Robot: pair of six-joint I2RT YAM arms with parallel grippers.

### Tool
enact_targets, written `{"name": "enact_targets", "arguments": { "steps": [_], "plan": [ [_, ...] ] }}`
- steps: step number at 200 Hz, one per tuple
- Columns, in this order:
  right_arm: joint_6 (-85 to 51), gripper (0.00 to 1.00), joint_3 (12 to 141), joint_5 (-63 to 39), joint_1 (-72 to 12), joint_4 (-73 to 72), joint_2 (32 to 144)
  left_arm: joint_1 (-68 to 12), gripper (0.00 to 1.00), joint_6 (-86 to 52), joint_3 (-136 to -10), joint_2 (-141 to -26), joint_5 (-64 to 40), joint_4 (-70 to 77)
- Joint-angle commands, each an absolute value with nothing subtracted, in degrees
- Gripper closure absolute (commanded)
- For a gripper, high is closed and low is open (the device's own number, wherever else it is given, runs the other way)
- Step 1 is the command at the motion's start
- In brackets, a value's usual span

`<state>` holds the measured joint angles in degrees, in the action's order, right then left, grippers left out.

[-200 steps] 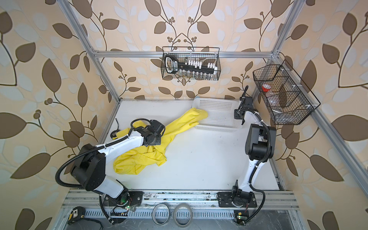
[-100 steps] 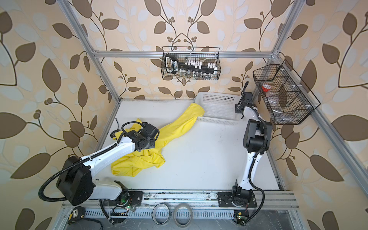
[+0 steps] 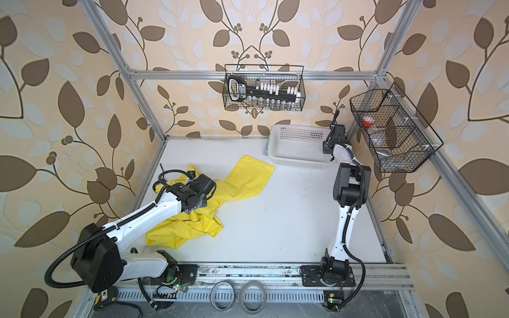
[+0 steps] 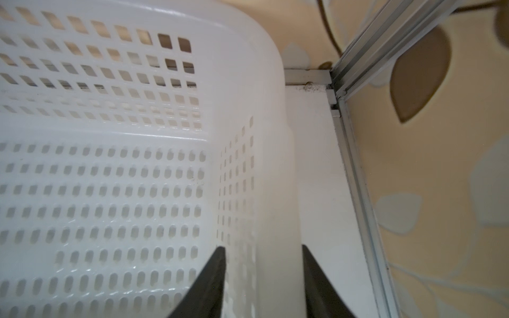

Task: Fold and stack the trousers
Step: Place the trousers at the center of the table.

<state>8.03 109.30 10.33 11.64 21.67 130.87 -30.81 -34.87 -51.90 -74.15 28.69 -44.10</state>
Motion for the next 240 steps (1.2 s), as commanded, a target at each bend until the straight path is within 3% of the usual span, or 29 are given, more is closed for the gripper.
{"name": "enact_targets", "arguments": {
  "steps": [1, 63, 137, 167, 188, 217, 240],
  "plan": [
    [9.79, 0.41, 110.61, 10.48, 11.12, 24.17, 130.18, -32.13, 1.00, -30.32, -51.79, -74.26, 15.43, -34.78],
    [9.58, 0.01, 100.02, 11.23, 9.67, 19.37, 116.96, -36.55, 1.00, -24.50, -59.50, -85.84, 4.01, -30.77],
    [6.49, 0.00, 77.68, 4.32, 5.70, 14.24, 96.72, -43.81, 0.98, -20.95, -66.49, -96.08, -5.30, -27.31],
    [3.07, 0.00, 67.40, -1.10, 2.05, 12.51, 86.13, -45.18, 0.72, -19.98, -70.52, -96.44, -3.57, -31.53],
    [-1.00, 0.00, 60.51, -7.51, -1.20, 10.11, 79.59, -45.18, 0.36, -18.45, -71.27, -92.45, 1.01, -36.61],
    [-5.84, 0.00, 54.13, -9.34, -9.26, 9.19, 73.86, -44.38, 0.19, -18.30, -71.50, -83.54, 11.86, -46.68],
    [-11.16, 0.00, 51.33, -8.81, -16.96, 9.20, 72.58, -39.03, 0.18, -21.68, -70.11, -77.04, 18.87, -54.88]
  ]
}}
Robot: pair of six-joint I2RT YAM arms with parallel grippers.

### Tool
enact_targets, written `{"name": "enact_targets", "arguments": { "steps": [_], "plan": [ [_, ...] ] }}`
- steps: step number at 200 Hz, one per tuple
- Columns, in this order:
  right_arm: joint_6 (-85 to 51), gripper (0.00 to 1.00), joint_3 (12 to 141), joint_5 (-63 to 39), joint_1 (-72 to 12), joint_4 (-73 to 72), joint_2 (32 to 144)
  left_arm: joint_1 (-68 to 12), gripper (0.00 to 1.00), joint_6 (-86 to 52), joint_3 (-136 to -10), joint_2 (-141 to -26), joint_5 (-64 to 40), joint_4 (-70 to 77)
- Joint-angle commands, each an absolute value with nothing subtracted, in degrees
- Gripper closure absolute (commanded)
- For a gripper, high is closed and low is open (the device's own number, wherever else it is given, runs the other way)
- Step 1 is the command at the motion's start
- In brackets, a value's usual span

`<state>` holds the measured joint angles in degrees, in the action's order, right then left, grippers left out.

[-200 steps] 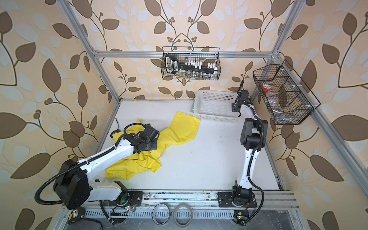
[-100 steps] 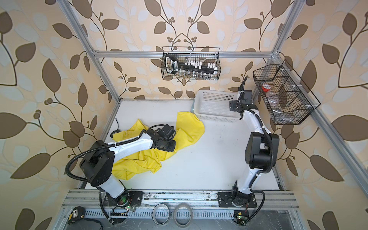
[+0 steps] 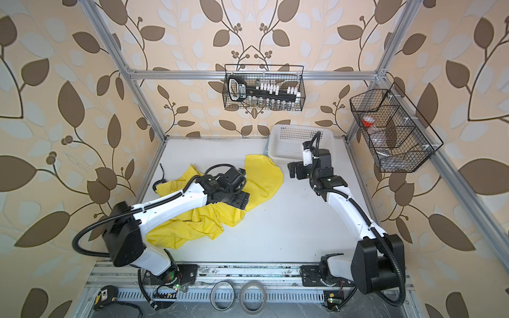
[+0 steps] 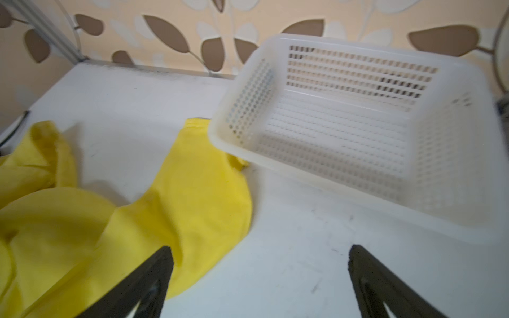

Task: Fold and stack the trousers
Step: Place the trousers at the center of the table, then flatten out the trousers at the center of the table.

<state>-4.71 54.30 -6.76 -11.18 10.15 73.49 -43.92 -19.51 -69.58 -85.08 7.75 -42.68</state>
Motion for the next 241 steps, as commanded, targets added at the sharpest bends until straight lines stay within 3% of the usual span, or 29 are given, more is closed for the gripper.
{"name": "enact_targets", "arguments": {
  "steps": [1, 21, 24, 28, 60, 93, 132, 169, 185, 205, 221, 241],
  "plan": [
    [-11.34, 0.00, 51.24, -8.67, -17.36, 9.17, 72.55, -38.67, 0.18, -21.78, -69.99, -76.80, 19.15, -55.13],
    [-15.76, 0.00, 49.13, -5.43, -24.94, 7.93, 72.64, -31.62, 0.17, -24.29, -65.97, -72.03, 22.90, -57.74],
    [-16.38, 0.00, 48.88, -4.88, -25.97, 7.71, 72.77, -30.79, 0.11, -24.58, -65.24, -71.42, 23.63, -57.85],
    [-17.25, 0.00, 48.74, -3.95, -27.33, 7.65, 73.00, -29.79, 0.10, -24.99, -64.36, -70.65, 24.59, -58.06],
    [-22.88, 0.00, 49.62, 4.94, -36.51, 5.46, 77.95, -20.57, 0.08, -26.78, -58.01, -66.27, 28.01, -57.55],
    [-27.03, 0.00, 54.97, 10.19, -43.76, 4.81, 87.11, -9.28, 0.09, -26.69, -52.62, -65.02, 23.80, -50.60],
    [-28.38, 0.00, 60.02, 13.55, -48.68, 3.36, 96.88, -4.89, 0.10, -28.06, -53.42, -70.99, 15.18, -44.47],
    [-28.81, 0.03, 62.83, 17.24, -51.62, 5.04, 104.17, -4.24, 0.15, -30.49, -55.90, -78.35, 14.00, -43.07],
    [-28.88, 0.09, 62.52, 18.98, -52.44, 5.21, 106.10, -4.22, 0.21, -31.43, -56.20, -80.80, 12.03, -40.77],
    [-29.07, 0.27, 60.51, 20.47, -52.47, 5.22, 106.42, -4.21, 0.38, -31.72, -56.69, -84.51, 9.35, -39.32],
    [-29.58, 0.43, 58.31, 20.52, -51.82, 5.24, 105.60, -4.22, 0.60, -31.39, -56.91, -85.84, 9.65, -39.46],
    [-30.56, 0.68, 54.62, 20.05, -50.94, 3.97, 102.29, -4.23, 0.97, -30.71, -58.05, -85.54, 10.19, -39.97]
  ]
}}
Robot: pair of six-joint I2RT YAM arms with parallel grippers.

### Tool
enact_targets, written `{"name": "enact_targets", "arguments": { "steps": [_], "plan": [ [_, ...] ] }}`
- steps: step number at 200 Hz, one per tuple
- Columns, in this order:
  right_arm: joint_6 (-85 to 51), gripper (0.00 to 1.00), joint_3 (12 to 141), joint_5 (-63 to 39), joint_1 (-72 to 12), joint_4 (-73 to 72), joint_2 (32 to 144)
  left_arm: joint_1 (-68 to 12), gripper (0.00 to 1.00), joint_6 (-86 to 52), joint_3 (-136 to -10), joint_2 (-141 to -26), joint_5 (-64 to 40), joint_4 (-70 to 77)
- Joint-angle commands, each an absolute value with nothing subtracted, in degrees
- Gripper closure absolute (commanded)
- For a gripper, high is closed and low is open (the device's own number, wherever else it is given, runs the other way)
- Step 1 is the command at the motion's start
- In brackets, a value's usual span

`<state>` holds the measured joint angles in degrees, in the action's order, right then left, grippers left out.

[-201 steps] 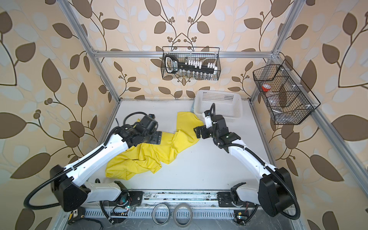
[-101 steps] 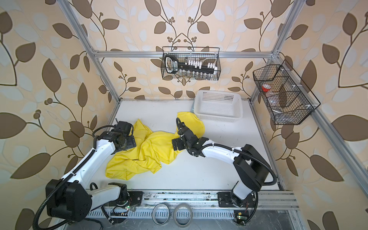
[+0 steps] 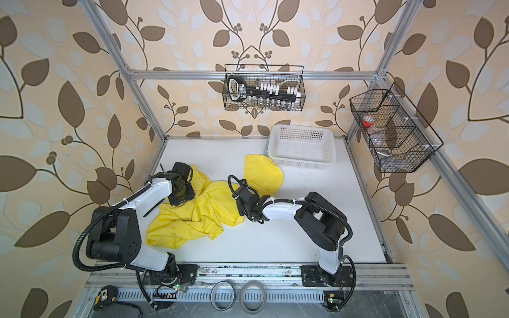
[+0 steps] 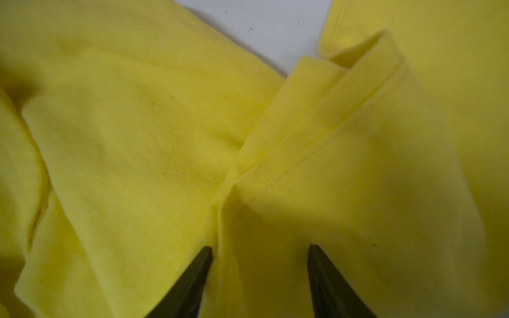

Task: Fold and stack the trousers
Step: Flatten out the trousers at the center of the table.

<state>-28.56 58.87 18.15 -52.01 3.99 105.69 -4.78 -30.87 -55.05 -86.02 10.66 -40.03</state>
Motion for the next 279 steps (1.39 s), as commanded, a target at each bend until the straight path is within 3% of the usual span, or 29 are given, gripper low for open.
{"name": "enact_targets", "arguments": {
  "steps": [1, 22, 34, 87, 124, 163, 185, 210, 246, 279],
  "plan": [
    [-30.57, 0.69, 54.47, 19.95, -50.83, 3.87, 102.12, -4.22, 0.99, -30.65, -58.16, -85.49, 10.24, -40.07],
    [-31.18, 0.92, 50.92, 19.36, -49.33, 3.76, 97.08, -4.30, 1.00, -29.01, -60.51, -83.81, 10.63, -42.53],
    [-31.55, 0.97, 48.63, 18.83, -47.80, 3.87, 93.03, -4.42, 1.00, -28.62, -61.69, -81.39, 9.99, -44.35],
    [-31.18, 1.00, 42.29, 17.68, -37.16, 12.58, 68.59, -12.99, 1.00, -28.13, -73.98, -72.25, 10.00, -54.16],
    [-26.94, 1.00, 43.63, 11.36, -19.76, 21.22, 53.38, -22.16, 1.00, -28.32, -88.09, -74.55, 13.06, -57.98],
    [-21.16, 1.00, 51.26, -1.89, 1.55, 26.38, 50.16, -26.63, 1.00, -26.79, -103.82, -81.61, 19.46, -58.60],
    [-20.69, 1.00, 54.94, -1.77, 8.48, 28.39, 49.51, -26.63, 1.00, -24.78, -109.22, -84.88, 24.24, -58.43],
    [-23.41, 1.00, 54.12, -1.39, 10.49, 27.71, 49.03, -26.22, 1.00, -23.49, -107.05, -84.25, 30.90, -56.91],
    [-29.85, 1.00, 41.81, -8.86, 9.55, 22.77, 49.16, -25.93, 1.00, -27.74, -90.41, -79.19, 22.72, -53.68],
    [-35.33, 1.00, 32.01, -6.58, 1.68, 20.56, 48.34, -25.93, 1.00, -32.49, -75.91, -75.64, 18.25, -50.91]
  ]
}}
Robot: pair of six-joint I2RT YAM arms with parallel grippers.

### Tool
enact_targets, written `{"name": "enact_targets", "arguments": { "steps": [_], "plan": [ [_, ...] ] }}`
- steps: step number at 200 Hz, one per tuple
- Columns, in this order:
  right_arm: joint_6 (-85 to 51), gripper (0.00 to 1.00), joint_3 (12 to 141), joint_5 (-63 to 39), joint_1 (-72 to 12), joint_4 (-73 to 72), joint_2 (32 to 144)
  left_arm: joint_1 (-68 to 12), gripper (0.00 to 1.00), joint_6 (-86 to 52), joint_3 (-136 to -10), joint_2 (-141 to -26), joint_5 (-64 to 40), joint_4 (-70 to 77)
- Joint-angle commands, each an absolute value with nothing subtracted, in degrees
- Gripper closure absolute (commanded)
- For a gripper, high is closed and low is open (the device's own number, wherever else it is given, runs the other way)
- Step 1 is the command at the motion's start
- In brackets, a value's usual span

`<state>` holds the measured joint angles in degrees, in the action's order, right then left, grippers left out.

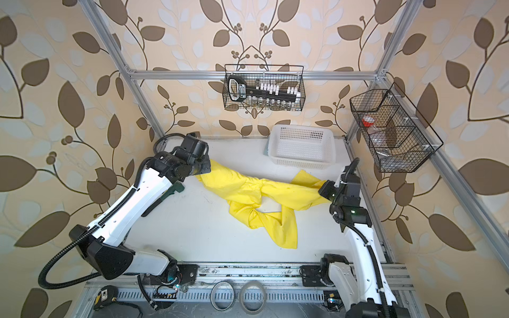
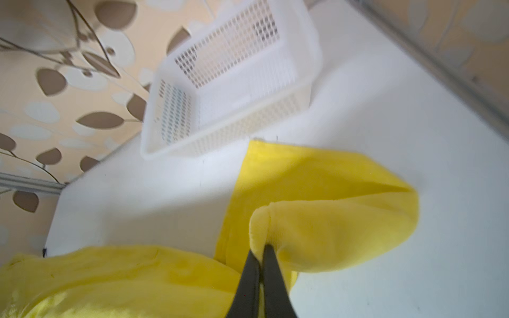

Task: Fold and stack the trousers
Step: Flatten out the trousers at the center of the table.

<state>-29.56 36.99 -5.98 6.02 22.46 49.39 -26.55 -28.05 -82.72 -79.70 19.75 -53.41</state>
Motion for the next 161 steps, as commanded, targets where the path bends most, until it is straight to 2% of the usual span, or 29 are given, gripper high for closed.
{"name": "enact_targets", "arguments": {
  "steps": [1, 32, 73, 99, 111, 118, 142, 153, 161],
  "plan": [
    [-35.55, 1.00, 31.87, -6.37, 1.45, 20.56, 48.25, -25.93, 1.00, -32.59, -75.53, -75.52, 18.18, -50.90],
    [-39.37, 0.95, 25.99, 1.04, -4.65, 20.67, 45.76, -25.93, 1.00, -35.90, -68.39, -73.29, 20.05, -53.14],
    [-38.49, 0.93, 23.45, 1.32, -5.35, 20.89, 45.00, -25.93, 1.00, -39.89, -57.68, -68.20, 17.50, -50.89],
    [-36.39, 0.90, 25.52, 0.89, -5.39, 19.97, 47.19, -25.93, 1.00, -39.48, -59.24, -68.13, 16.48, -50.31],
    [-34.38, 0.80, 27.81, 1.16, -5.99, 20.05, 49.31, -25.93, 1.00, -38.92, -61.96, -68.92, 16.45, -50.79],
    [-33.11, 0.67, 29.68, 1.81, -6.63, 21.10, 50.62, -25.97, 1.00, -38.53, -63.50, -69.31, 16.35, -50.82],
    [-29.53, 0.38, 35.08, 6.47, -11.91, 25.49, 50.71, -25.92, 1.00, -36.17, -67.96, -71.50, 18.90, -51.03],
    [-29.40, 0.21, 36.26, 8.54, -15.52, 26.79, 49.34, -25.93, 1.00, -35.47, -70.00, -73.09, 21.04, -51.32],
    [-30.11, 0.15, 36.88, 9.63, -18.43, 28.56, 48.72, -25.93, 1.00, -34.77, -71.42, -74.26, 22.04, -51.34]
  ]
}}
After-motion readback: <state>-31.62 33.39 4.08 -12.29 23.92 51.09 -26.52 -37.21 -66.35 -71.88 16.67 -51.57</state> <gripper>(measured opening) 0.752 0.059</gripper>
